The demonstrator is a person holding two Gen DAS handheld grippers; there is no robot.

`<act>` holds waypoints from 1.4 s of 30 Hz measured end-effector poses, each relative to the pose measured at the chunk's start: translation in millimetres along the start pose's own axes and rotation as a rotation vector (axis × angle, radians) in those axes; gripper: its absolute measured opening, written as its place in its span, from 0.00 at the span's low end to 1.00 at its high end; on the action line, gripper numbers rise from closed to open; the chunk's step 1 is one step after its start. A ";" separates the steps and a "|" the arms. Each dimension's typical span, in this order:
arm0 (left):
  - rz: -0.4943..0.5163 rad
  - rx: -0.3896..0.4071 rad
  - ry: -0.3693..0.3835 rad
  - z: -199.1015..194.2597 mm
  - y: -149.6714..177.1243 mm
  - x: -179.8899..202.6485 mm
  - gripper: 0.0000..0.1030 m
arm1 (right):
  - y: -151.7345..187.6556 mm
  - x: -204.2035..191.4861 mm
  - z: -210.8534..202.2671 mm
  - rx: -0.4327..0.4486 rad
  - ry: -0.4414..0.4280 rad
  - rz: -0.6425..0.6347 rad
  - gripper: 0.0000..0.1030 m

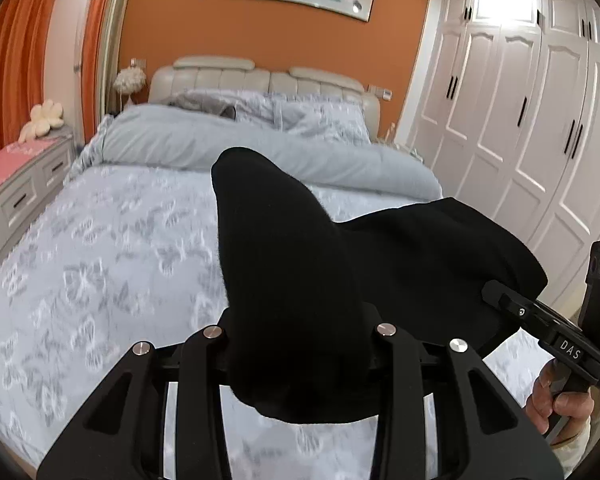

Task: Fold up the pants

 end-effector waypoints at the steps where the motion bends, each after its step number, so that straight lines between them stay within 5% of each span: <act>1: 0.007 0.021 -0.004 6.4 -8.2 -0.5 0.33 | -4.8 0.5 5.5 0.010 -0.003 -0.004 0.36; 9: 0.041 0.170 -0.023 72.2 -40.7 -11.7 0.34 | -38.3 28.4 82.7 0.114 -0.036 -0.030 0.37; 16: 0.074 0.204 -0.078 180.9 -12.0 -39.1 0.35 | -4.6 88.1 180.6 0.127 -0.014 -0.015 0.38; 20: 0.056 0.099 -0.145 266.4 48.5 -66.0 0.41 | 55.0 140.1 247.4 0.037 0.055 0.039 0.47; 22: 0.061 0.011 -0.204 303.7 90.5 -82.1 0.48 | 108.0 179.1 282.2 -0.074 0.160 0.069 0.53; 24: 0.087 -0.172 -0.292 340.7 151.6 -102.5 0.49 | 150.5 208.7 297.9 -0.191 0.298 0.063 0.53; 25: 0.092 -0.248 -0.353 346.3 174.0 -112.2 0.58 | 161.3 217.3 296.1 -0.219 0.341 0.058 0.56; 28: 0.130 -0.126 -0.357 310.3 175.0 -114.9 0.65 | 159.7 224.9 261.9 -0.155 0.355 0.078 0.65; 32: 0.227 -0.067 -0.387 254.4 142.4 -93.7 0.73 | 120.7 192.6 210.9 -0.118 0.405 0.020 0.65; 34: 0.202 -0.057 -0.391 224.0 125.0 -84.2 0.87 | 103.8 169.2 185.1 -0.085 0.394 0.033 0.69; 42: 0.090 -0.147 -0.345 132.0 120.6 -54.5 0.90 | 95.0 84.2 98.9 -0.043 0.383 -0.033 0.76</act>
Point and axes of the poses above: each gripper's, at about its wrist camera, not at the fingertips, and z roughly the way its jaws point, x to its right, y to its underside, the point moved 3 cm from there along z, roughly the way its jaws point, and after that the axes turned 15 degrees about x, right-handed, at the moved point
